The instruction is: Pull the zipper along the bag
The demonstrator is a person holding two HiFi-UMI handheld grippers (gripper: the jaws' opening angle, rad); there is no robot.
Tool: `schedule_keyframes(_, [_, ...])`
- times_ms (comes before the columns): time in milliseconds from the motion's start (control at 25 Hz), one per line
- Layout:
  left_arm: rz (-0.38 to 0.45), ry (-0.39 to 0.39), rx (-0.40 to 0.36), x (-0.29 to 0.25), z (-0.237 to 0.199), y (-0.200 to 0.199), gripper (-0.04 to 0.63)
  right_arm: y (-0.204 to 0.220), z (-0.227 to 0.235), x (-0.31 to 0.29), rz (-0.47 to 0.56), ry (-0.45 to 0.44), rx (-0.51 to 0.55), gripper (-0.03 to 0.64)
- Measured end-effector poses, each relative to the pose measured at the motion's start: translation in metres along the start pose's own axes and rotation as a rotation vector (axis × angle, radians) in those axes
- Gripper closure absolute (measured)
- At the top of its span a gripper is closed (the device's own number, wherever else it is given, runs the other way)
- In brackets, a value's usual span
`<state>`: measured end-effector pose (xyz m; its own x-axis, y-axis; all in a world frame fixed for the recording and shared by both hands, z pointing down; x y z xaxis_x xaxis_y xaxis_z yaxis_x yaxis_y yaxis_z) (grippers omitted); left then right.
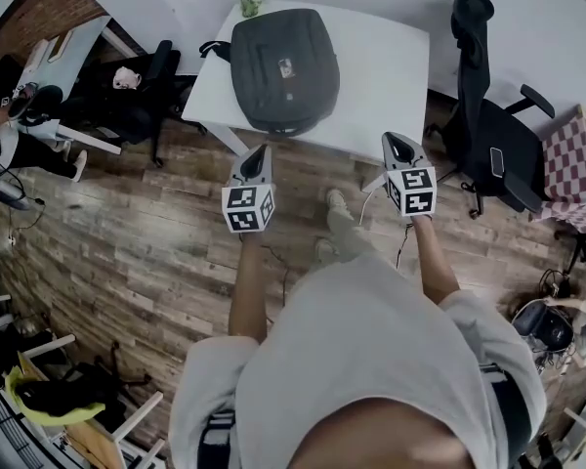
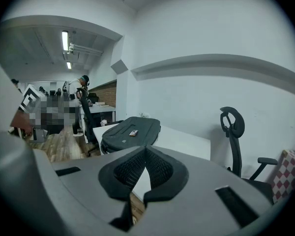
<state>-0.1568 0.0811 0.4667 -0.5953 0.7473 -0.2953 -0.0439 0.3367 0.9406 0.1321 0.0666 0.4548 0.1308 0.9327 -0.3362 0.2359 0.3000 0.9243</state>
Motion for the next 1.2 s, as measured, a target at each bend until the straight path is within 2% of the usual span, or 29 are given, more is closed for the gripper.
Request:
schedule_keyframes(800, [-0.144, -0.047, 0.04, -0.113, -0.09, -0.012, 0.569, -0.02, 0.007, -0.192, -0.082, -0.136, -0.041, 0.604])
schedule_keyframes(1200, [-0.256, -0.023, -0.023, -0.159, -0.104, -0.003, 0.569, -0.004, 0.01, -0.263, -0.144, -0.216, -0.052, 0.604])
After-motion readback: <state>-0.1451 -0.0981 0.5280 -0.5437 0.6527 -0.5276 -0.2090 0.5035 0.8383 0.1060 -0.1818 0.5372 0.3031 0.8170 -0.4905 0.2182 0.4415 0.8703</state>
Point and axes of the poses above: the fingertips, and each gripper's own axes: x backward along the fingers, z to its right, y out of its underside, the point moved 3 cm from there along x, backward along the fingers, and after that the axes turned 14 degrees about y, right-handed, at the moved point
